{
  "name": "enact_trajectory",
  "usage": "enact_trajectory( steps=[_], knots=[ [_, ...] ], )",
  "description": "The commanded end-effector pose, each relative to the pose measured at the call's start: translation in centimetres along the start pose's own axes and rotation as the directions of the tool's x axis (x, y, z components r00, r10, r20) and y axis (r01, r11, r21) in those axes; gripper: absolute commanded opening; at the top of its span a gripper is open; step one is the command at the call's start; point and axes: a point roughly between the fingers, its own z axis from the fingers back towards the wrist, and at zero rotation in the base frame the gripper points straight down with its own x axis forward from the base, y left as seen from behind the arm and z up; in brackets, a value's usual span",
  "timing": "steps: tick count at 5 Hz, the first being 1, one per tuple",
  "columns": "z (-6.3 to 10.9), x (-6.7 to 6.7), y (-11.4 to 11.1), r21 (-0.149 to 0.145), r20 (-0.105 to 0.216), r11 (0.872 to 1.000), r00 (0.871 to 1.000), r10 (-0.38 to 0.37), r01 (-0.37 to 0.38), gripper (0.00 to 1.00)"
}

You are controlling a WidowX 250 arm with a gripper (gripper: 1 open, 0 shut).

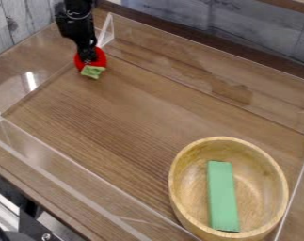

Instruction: Move the red fruit to the left

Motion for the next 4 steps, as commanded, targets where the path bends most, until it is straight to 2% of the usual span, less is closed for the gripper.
enact_trajectory(
  steps=[1,2,4],
  knots=[
    [0.2,-0.5,-0.1,0.02,0.002,1.0,1.0,-0.001,0.001,0.0],
    [0.1,-0.1,-0.7,0.021,0.01,1.0,1.0,0.003,-0.004,1.0],
    [-0.1,1.0,-0.2,0.026,0.036,0.999,0.999,0.037,-0.037,1.0]
  ],
)
